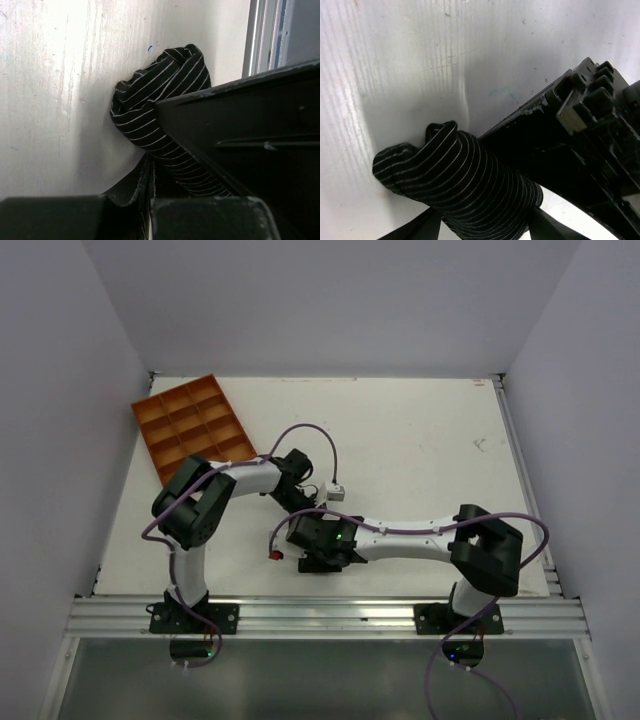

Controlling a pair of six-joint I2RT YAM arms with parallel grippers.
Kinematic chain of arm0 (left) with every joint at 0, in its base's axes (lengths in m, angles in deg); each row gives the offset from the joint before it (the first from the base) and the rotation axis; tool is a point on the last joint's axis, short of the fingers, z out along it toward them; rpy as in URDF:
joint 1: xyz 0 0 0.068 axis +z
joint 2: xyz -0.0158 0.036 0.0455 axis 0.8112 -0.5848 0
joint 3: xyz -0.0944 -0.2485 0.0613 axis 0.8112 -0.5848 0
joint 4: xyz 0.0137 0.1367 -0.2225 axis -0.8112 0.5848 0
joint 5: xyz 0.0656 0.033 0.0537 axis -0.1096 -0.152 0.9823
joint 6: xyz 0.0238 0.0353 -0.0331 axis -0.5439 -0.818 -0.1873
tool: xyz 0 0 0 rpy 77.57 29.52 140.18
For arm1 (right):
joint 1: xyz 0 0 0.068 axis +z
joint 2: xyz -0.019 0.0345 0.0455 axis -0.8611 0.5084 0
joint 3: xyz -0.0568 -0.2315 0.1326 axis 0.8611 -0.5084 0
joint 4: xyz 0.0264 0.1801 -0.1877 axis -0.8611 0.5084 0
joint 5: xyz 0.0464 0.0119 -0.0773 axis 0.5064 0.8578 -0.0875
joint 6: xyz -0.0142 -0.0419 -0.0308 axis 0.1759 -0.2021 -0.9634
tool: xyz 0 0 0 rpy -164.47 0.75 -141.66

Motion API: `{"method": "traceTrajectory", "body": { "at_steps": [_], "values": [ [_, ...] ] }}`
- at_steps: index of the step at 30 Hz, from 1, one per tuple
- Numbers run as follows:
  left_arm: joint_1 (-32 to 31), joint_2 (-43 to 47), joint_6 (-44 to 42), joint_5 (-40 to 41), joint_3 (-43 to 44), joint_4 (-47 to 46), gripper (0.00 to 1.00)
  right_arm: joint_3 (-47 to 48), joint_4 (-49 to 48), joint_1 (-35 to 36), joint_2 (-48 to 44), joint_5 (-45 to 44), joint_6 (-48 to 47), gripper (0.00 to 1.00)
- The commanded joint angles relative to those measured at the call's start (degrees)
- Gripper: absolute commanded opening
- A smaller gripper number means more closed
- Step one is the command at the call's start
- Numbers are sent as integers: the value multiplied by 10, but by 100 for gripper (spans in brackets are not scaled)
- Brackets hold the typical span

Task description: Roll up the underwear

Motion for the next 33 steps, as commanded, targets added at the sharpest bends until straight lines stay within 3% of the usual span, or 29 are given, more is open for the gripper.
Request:
{"method": "traceTrajectory", "body": {
  "at_steps": [1, 14, 20, 22, 24, 26, 27, 29, 33],
  "values": [
    [-6, -24, -33, 37, 2, 10, 0, -4, -50, 9, 15, -11, -18, 71],
    [-6, -56, -50, -3, 26, 39, 0, -31, -163, 27, 52, -59, -40, 71],
    [-6, -78, -52, -19, 38, 69, 0, -31, -188, 32, 76, -55, -28, 64],
    [-6, -75, -52, -14, 33, 67, 0, -31, -189, 32, 80, -56, -21, 50],
    [-6, -70, -43, -11, 33, 62, 0, -34, -186, 32, 83, -55, -15, 27],
    [-5, -67, -31, -9, 36, 56, 0, -36, -177, 32, 87, -53, -12, 18],
    [-5, -66, -25, -7, 39, 55, 0, -37, -174, 32, 89, -51, -7, 7],
    [-5, -63, -12, 4, 45, 54, 0, -41, -164, 32, 86, -54, -1, 0],
    [-2, -63, 18, 48, 50, 46, 0, -39, -137, 32, 79, -43, 28, 0]
  ]
}}
